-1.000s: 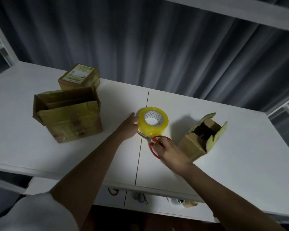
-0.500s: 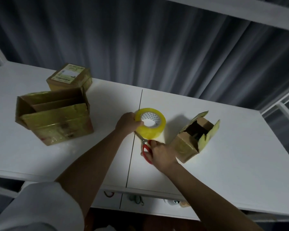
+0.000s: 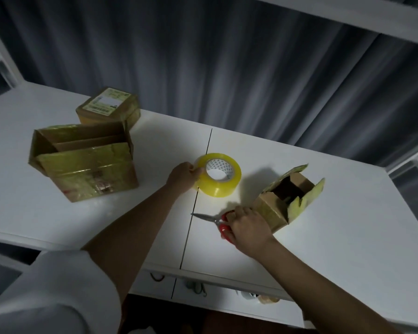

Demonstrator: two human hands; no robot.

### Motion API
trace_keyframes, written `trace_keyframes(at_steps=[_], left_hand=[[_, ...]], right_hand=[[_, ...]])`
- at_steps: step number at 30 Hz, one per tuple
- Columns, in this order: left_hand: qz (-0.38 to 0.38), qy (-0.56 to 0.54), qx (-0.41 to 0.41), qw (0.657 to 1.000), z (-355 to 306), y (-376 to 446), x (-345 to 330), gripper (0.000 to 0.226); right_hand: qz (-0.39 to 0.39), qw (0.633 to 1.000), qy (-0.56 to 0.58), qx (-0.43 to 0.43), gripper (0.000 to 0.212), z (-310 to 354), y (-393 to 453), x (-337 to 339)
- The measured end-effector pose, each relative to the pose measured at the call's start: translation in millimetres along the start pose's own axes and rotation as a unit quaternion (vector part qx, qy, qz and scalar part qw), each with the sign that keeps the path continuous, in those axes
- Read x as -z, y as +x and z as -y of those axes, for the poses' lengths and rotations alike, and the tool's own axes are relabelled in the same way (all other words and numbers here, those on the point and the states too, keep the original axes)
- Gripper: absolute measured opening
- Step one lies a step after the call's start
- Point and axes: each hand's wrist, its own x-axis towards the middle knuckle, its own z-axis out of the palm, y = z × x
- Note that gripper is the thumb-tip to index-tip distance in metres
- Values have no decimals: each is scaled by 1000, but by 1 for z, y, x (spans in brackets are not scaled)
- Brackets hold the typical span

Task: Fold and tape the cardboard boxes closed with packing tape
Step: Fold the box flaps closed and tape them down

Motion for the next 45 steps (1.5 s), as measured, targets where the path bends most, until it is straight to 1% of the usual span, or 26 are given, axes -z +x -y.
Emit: trace_keyframes(at_steps=[2, 4, 5, 7, 8, 9, 11, 12, 13, 15, 16, 18, 20, 23, 24, 26, 28, 30, 32, 34, 35, 37, 39, 41, 43, 45], left_hand=[[23, -23, -2, 999, 4, -5, 2, 44], [27, -60, 4, 998, 9, -10, 0, 23], [35, -89, 15, 995, 12, -13, -3, 21], [57, -139, 28, 988, 11, -20, -9, 42], [62, -141, 29, 988, 11, -23, -13, 50], [53, -123, 21, 991, 10, -26, -17, 56], [3, -46, -14, 999, 11, -28, -26, 61], [-26, -11, -33, 999, 12, -27, -29, 56], [-58, 7, -45, 997, 14, -27, -32, 45], [-100, -7, -49, 994, 17, -30, -29, 16], [-104, -19, -52, 993, 18, -32, -25, 9], [-105, -29, -64, 992, 24, -35, -15, 11], [-110, -9, -66, 992, 32, -40, -3, 7], [-119, 14, -69, 990, 49, -56, 8, 5], [-123, 19, -69, 990, 53, -63, 11, 5], [-136, 24, -63, 988, 62, -74, 17, 6], [-146, 23, -41, 988, 68, -76, 28, 8], [-143, 13, -20, 989, 71, -77, 39, 9], [-129, -1, -12, 992, 72, -81, 45, 9], [-131, -1, -21, 991, 72, -90, 45, 9], [-137, 2, -27, 990, 74, -94, 44, 9], [-145, 13, -37, 989, 75, -99, 44, 7], [-142, 28, -52, 988, 79, -101, 46, 5], [-135, 30, -56, 989, 83, -103, 47, 7], [-129, 23, -50, 990, 85, -107, 47, 13], [-129, 7, -46, 991, 85, -112, 46, 19]], right_hand=[[33, 999, 40, -4, 41, -3, 7, 2], [44, 994, 99, -4, 34, 0, 15, 12], [32, 993, 113, 0, 30, 0, 20, 19], [-15, 988, 150, -23, 33, -7, 34, 31], [-37, 984, 171, -36, 43, -12, 43, 35], [-48, 983, 175, -41, 55, -18, 53, 37], [-14, 990, 135, -38, 72, -25, 71, 36], [23, 994, 102, -35, 75, -28, 78, 34], [60, 996, 66, -26, 73, -30, 82, 33], [93, 996, 1, 3, 62, -35, 88, 35], [91, 996, -13, 15, 59, -36, 89, 37], [73, 996, -26, 35, 53, -35, 91, 38], [54, 997, -44, 42, 46, -28, 95, 37], [22, 999, -37, -5, 39, -15, 111, 36], [19, 999, -21, -26, 40, -10, 117, 36], [10, 999, 9, -44, 51, -1, 125, 32], [-10, 998, 56, -18, 61, 2, 123, 23], [-20, 994, 100, 29, 60, -5, 115, 14], [-13, 996, 80, 40, 52, -12, 108, 13], [-11, 999, 47, 15, 47, -9, 108, 18], [-10, 999, 51, -4, 48, -3, 111, 22], [3, 995, 88, -43, 58, 7, 113, 27], [-37, 990, 125, -48, 65, 11, 105, 30], [-87, 986, 137, -35, 56, 12, 81, 32], [-35, 992, 116, -47, 47, 15, 49, 30], [44, 993, 87, -71, 47, 19, 28, 24]])
